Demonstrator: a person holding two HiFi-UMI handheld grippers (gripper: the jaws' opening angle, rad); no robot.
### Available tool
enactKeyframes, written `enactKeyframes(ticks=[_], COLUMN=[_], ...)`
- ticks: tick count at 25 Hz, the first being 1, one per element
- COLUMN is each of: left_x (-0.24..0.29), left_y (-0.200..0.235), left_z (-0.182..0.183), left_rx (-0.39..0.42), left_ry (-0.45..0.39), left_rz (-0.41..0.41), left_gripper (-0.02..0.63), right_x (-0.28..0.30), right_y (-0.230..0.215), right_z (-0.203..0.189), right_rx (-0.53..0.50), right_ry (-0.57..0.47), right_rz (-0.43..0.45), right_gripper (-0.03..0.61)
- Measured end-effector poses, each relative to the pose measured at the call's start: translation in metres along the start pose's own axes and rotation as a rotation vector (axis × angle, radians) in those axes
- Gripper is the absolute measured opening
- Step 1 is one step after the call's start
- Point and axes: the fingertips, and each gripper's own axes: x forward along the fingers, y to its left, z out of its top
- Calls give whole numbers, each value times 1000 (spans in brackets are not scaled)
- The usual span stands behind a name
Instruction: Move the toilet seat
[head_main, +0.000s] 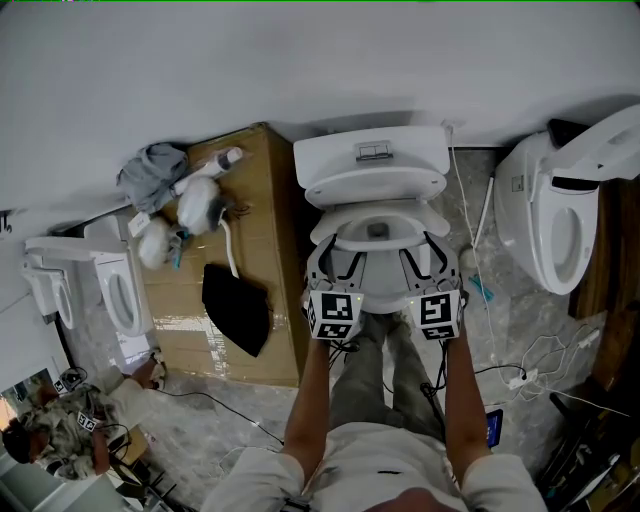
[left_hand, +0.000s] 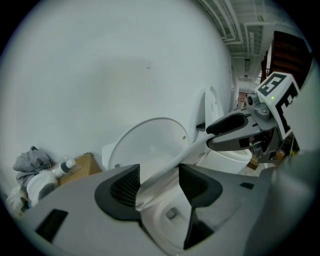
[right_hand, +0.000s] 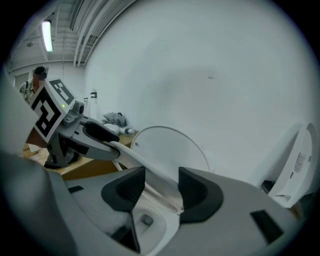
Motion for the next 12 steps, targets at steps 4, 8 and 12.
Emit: enactKeyframes(ticks=[4, 8, 12], left_x=[3, 7, 11], left_y=[4, 8, 13], left_z=[5, 9, 14], left_rx=[-1, 0, 3], left_ry=[-7, -16, -26], left_rz=[5, 8, 12], left_gripper=[252, 252, 253], right_x=[4, 8, 13], right_y=[-4, -8, -12], right_z=[5, 9, 17], right_rx=[-4, -3, 2], right_ry=[-10, -9, -27], right_rz=[-12, -20, -29], right_gripper=[229, 227, 227])
